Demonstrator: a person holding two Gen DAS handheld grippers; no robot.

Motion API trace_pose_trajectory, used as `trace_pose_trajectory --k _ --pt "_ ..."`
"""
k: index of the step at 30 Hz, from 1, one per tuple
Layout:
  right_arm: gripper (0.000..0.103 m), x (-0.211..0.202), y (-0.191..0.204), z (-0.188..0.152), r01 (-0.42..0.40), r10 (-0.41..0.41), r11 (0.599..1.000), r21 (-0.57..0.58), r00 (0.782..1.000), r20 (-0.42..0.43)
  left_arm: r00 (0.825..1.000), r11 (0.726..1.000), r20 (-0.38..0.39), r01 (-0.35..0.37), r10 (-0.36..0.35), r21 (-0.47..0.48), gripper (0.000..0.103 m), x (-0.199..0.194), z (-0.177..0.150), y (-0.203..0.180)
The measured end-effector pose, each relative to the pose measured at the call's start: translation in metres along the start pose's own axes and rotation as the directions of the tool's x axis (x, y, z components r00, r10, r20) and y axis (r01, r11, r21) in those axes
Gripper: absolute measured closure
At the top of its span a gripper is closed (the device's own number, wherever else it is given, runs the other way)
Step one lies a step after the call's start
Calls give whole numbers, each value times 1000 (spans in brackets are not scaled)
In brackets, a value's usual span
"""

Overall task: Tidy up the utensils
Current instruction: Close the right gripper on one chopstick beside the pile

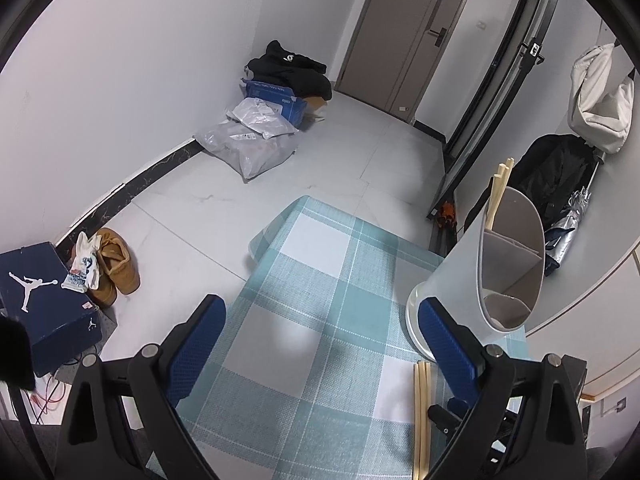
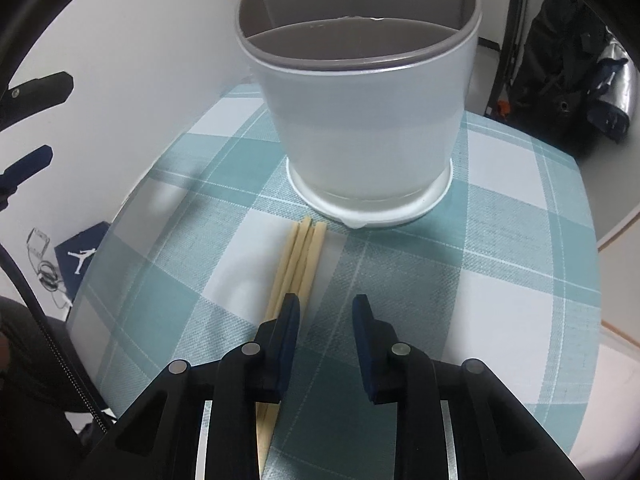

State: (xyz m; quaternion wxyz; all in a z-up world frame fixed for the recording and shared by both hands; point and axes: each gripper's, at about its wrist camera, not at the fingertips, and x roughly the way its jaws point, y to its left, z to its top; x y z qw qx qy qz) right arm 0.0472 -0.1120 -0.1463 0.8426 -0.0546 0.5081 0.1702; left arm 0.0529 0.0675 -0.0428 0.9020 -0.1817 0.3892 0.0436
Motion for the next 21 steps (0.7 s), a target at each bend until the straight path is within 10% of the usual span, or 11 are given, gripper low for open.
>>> trace_pose_trajectory --k 13,21 --pt "77 3 37 1 179 -179 974 -138 984 14 1000 999 -7 10 -10 -40 8 -2 0 9" --pt "79 9 23 8 144 -145 986 -83 989 -10 1000 999 -12 1 -1 -41 8 -2 -1 13"
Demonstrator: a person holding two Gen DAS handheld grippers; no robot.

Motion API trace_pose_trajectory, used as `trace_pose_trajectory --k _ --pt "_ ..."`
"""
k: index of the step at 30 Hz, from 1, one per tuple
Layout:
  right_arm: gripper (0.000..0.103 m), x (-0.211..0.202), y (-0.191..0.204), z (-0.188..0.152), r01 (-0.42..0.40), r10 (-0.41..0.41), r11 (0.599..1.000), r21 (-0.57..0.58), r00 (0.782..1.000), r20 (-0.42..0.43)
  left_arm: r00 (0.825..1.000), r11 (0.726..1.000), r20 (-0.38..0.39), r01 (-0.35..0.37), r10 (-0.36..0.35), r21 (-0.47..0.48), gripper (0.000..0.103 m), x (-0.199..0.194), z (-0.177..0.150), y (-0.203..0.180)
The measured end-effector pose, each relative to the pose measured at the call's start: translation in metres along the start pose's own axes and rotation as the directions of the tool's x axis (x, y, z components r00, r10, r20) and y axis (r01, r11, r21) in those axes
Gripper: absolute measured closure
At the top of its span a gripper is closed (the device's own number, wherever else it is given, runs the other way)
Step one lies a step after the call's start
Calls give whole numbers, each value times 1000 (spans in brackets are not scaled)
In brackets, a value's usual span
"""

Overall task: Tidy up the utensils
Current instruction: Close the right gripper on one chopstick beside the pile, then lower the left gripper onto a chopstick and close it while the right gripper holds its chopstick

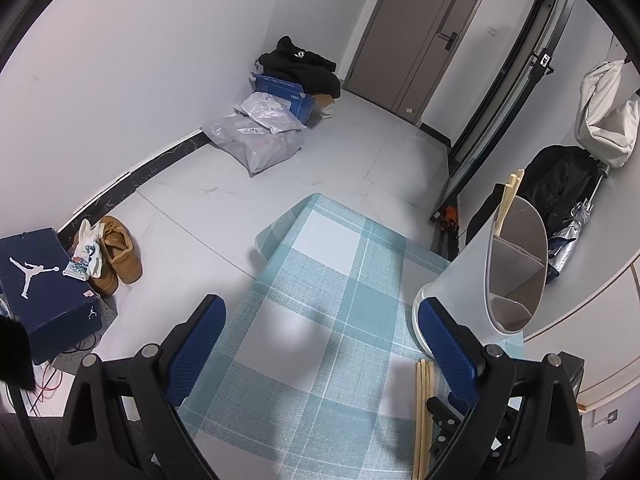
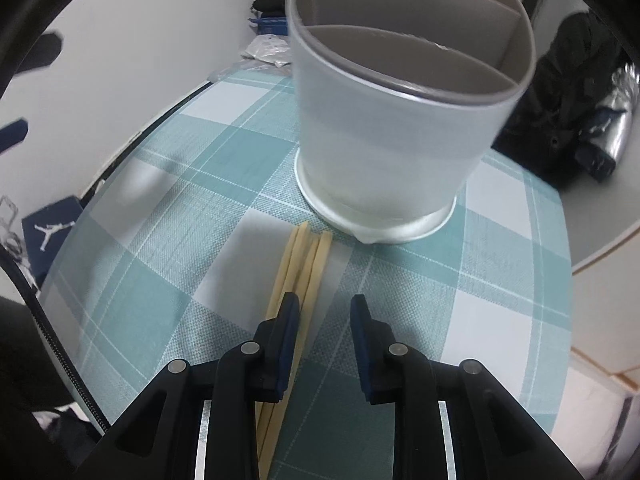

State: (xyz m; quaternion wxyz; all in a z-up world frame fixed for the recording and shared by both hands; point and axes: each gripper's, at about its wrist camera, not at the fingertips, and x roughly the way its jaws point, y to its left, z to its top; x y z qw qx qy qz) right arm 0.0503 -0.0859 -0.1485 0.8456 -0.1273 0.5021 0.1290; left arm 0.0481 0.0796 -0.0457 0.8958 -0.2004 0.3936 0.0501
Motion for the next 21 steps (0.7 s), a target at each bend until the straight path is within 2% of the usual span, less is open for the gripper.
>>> trace_pose_trajectory --k 2,8,12,16,17,21 --pt "79 0 0 1 23 -23 1000 -7 1000 -13 1000 1000 -3 2 -2 2 8 -1 0 0" --pt "79 4 5 4 5 -6 1000 -11 998 -57 1000 1000 7 -2 2 1 8 -4 0 2" --pt "79 6 11 4 17 -18 999 -41 999 -30 1000 1000 11 -9 9 5 8 -4 0 3" --pt "86 7 9 4 -41 40 999 -19 999 -31 1000 1000 5 -3 3 17 8 -2 -1 1" --pt "96 6 6 3 -54 54 998 -18 998 -32 1000 1000 3 -4 4 21 8 -2 -1 0" --pt "98 2 -8 -3 -135 136 991 21 989 -65 1000 999 -13 12 -11 31 8 -1 -3 -1"
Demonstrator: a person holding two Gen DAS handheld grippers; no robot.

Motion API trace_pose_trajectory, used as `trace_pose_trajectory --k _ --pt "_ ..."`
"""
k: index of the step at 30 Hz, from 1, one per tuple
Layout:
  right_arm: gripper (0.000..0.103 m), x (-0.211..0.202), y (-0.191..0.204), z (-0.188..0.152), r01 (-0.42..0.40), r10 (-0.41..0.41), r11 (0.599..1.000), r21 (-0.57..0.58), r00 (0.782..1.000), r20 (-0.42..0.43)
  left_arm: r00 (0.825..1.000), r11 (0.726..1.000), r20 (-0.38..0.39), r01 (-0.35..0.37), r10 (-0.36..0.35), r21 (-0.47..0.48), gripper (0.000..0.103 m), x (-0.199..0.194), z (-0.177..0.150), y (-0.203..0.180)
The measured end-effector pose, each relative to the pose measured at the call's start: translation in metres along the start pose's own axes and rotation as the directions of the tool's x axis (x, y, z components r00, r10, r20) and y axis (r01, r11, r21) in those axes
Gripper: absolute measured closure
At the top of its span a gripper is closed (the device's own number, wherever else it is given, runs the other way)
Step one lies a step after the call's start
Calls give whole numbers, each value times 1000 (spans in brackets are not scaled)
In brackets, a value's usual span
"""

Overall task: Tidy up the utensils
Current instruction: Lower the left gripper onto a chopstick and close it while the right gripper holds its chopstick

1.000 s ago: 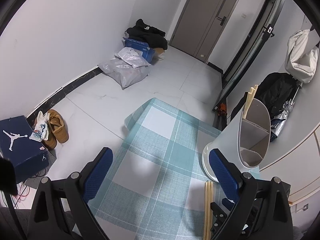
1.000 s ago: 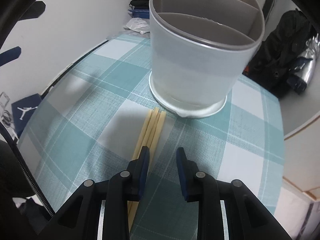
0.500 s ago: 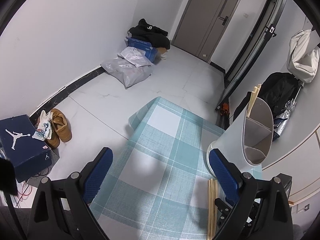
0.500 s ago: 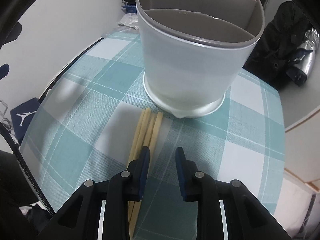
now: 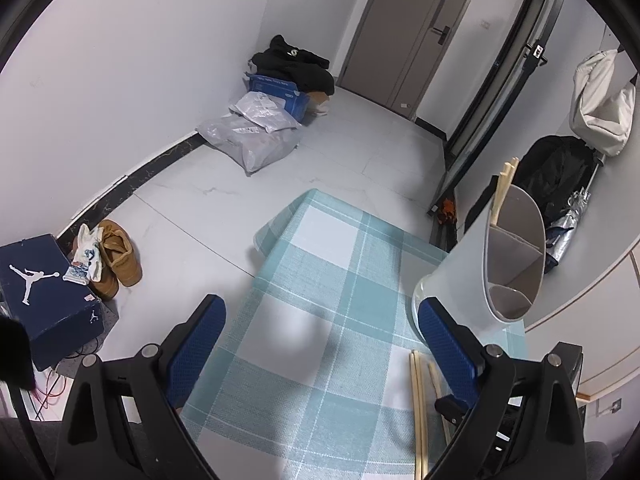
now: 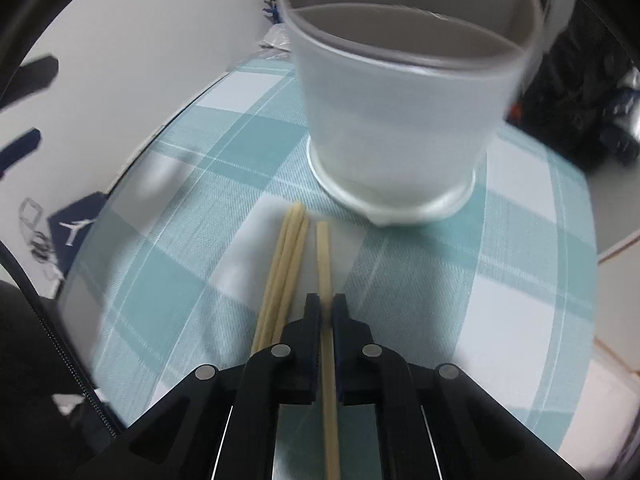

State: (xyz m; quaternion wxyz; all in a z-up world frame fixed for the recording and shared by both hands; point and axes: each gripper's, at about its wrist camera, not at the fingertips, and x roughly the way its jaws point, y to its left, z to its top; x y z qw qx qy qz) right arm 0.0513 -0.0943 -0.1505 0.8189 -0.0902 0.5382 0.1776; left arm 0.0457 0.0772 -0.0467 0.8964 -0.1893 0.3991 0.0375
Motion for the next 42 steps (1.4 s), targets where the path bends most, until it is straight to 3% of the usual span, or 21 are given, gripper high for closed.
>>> trace_pose_trajectory --k 7,14,20,25,26,31,36,40,42 --pt "98 -8 -15 -17 -62 63 998 30 997 -51 1000 1000 -6 10 -10 8 8 -2 -1 -4" --pt "94 4 -6 2 -24 23 999 -33 1000 -18 999 999 -36 -30 31 44 8 8 -9 -5" --pt "88 13 4 19 -36 36 999 -13 999 8 993 994 -109 -26 38 106 8 20 -21 -11" --pt "89 21 5 27 -43 44 999 -29 998 37 984 987 -170 -25 53 159 8 33 -31 -21" --pt "95 22 6 29 -43 44 999 -29 998 39 982 985 -182 -27 58 168 8 36 -34 -23" --pt "97 18 -6 31 -113 111 993 28 992 67 967 969 -241 -19 80 245 8 49 -46 -39" --pt "97 -3 -41 29 -248 221 951 187 963 154 956 934 -275 1 104 357 8 58 -58 -62" --pt "97 -13 -68 23 -350 293 887 301 931 218 942 917 -307 -2 136 399 8 65 -66 -71" --pt "97 -27 -99 12 -394 322 849 352 914 247 934 912 -316 -21 164 410 8 69 -68 -70"
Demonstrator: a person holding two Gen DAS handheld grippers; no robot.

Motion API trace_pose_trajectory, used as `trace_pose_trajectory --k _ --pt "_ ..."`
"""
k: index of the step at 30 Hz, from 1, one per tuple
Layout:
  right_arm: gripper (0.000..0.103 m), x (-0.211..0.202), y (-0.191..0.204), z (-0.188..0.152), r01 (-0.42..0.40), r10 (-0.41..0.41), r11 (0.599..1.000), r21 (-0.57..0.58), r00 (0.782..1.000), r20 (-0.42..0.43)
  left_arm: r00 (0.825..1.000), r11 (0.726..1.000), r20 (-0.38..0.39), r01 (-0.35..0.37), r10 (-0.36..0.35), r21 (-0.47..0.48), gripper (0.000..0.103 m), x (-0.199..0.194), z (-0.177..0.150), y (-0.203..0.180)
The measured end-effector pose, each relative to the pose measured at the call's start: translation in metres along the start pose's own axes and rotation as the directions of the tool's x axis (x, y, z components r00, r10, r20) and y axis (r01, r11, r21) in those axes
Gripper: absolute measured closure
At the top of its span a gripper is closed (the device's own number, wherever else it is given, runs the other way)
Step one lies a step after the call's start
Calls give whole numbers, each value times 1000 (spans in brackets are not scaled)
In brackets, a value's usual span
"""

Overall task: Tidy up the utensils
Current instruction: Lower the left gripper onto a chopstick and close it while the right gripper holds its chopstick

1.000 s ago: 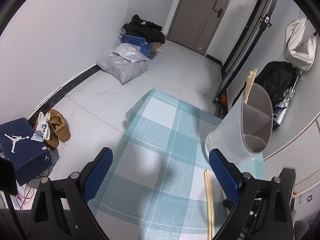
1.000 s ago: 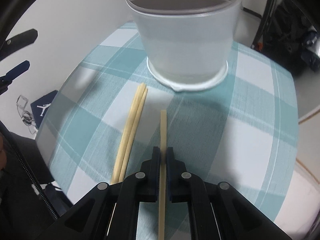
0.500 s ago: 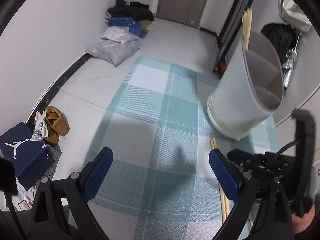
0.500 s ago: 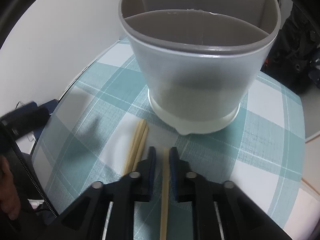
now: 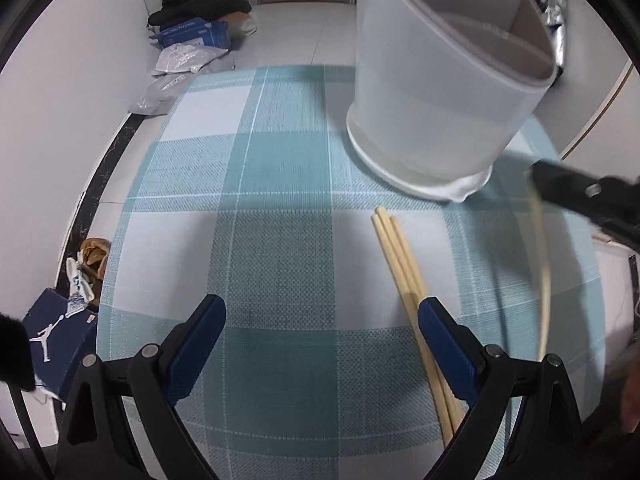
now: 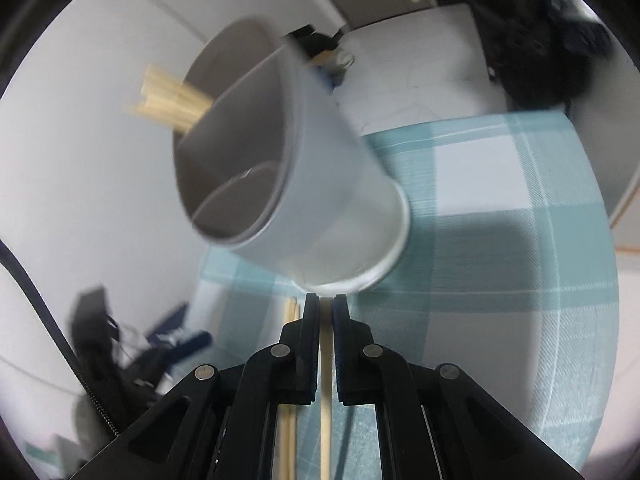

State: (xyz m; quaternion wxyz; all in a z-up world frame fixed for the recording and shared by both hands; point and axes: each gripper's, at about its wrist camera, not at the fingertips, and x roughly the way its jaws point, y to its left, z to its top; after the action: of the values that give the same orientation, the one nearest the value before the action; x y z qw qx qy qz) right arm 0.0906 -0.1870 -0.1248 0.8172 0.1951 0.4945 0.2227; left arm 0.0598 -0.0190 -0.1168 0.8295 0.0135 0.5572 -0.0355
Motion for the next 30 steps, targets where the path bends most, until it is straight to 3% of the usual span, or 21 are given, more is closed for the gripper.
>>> trace_pose_trajectory --k 5,12,26,29,30 --pt "97 -11 -16 -2 -41 39 996 75 999 21 1000 999 -21 20 -21 -32 8 3 1 4" --pt "97 -20 -9 1 -39 37 998 49 998 43 999 999 -33 27 -28 -39 8 -1 0 3" --pt "97 -34 0 0 -25 24 1000 14 997 70 997 999 -75 -24 20 -48 11 13 16 -10" --pt "97 -35 1 -1 -17 17 1000 3 997 71 998 998 -54 -25 21 -58 31 10 18 -11" --pt "97 -35 2 -1 -14 14 1000 -3 997 71 999 998 -44 -21 18 -53 43 8 19 -13"
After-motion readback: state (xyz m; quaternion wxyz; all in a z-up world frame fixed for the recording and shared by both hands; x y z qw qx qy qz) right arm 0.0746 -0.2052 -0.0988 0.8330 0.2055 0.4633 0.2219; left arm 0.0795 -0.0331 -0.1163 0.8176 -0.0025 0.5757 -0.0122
